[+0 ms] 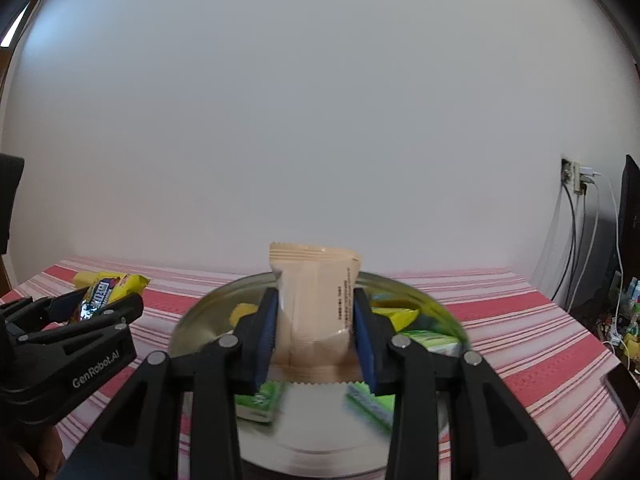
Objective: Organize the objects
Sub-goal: 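Carry the beige packet and yellow biscuit packet over the metal tin, then open both tools to drop the packets into the tin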
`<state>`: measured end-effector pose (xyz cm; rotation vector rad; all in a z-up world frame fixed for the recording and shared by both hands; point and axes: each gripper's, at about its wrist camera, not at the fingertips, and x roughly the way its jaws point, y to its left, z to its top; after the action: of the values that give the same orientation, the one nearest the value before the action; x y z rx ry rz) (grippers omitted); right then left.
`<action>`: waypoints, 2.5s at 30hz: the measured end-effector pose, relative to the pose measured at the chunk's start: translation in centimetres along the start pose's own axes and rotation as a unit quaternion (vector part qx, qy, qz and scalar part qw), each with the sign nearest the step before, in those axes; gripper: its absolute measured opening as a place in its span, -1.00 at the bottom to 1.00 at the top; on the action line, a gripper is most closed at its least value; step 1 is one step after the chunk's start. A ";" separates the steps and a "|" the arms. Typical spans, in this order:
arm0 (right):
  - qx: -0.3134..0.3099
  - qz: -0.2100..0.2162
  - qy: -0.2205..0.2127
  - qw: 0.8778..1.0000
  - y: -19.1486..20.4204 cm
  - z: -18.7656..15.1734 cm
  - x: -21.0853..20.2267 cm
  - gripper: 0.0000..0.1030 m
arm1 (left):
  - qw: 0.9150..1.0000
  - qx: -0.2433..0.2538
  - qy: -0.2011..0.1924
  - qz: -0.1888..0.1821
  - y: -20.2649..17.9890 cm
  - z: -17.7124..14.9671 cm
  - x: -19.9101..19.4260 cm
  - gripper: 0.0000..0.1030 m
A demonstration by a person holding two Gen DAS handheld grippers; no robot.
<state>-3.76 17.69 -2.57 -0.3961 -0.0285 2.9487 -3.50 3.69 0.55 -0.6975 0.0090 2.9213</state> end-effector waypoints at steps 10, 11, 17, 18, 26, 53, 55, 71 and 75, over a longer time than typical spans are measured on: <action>0.006 -0.032 -0.005 0.999 -2.7 0.0 0.9 -0.30 | 1.000 0.012 -0.002 -0.028 -4.1 0.8 0.5 0.03; 0.009 -0.036 -0.003 0.999 -3.0 0.0 1.0 -0.30 | 0.999 0.012 -0.001 -0.030 -4.3 0.8 0.6 0.03; 0.016 -0.054 0.001 0.998 -4.4 -0.2 1.2 -0.30 | 0.999 0.021 0.007 -0.040 -6.5 0.8 1.3 0.03; 0.017 -0.057 0.001 0.998 -4.6 -0.2 1.4 -0.30 | 0.999 0.022 0.008 -0.041 -6.7 0.8 1.3 0.03; 0.021 -0.075 0.002 0.997 -5.7 -0.2 1.9 -0.30 | 0.998 0.039 0.024 -0.042 -9.2 0.8 2.3 0.03; -0.032 -0.052 0.075 0.995 -7.0 -1.4 7.1 -0.30 | 0.995 0.055 0.085 0.003 -9.1 -0.7 5.6 0.03; -0.031 -0.047 0.078 0.995 -7.2 -1.4 7.3 -0.30 | 0.995 0.049 0.083 0.000 -9.0 -0.7 5.5 0.04; 0.075 -0.033 0.003 0.997 -10.7 -1.0 4.9 1.00 | 0.997 -0.034 0.047 -0.041 -6.7 0.8 3.7 0.86; 0.073 -0.030 -0.008 0.997 -10.6 -1.0 4.8 1.00 | 1.000 0.000 0.031 -0.006 -7.2 0.6 3.5 0.86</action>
<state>-6.35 28.92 -4.32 -0.3452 0.1682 2.8707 -5.88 11.26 -0.32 -0.7852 0.0104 2.8873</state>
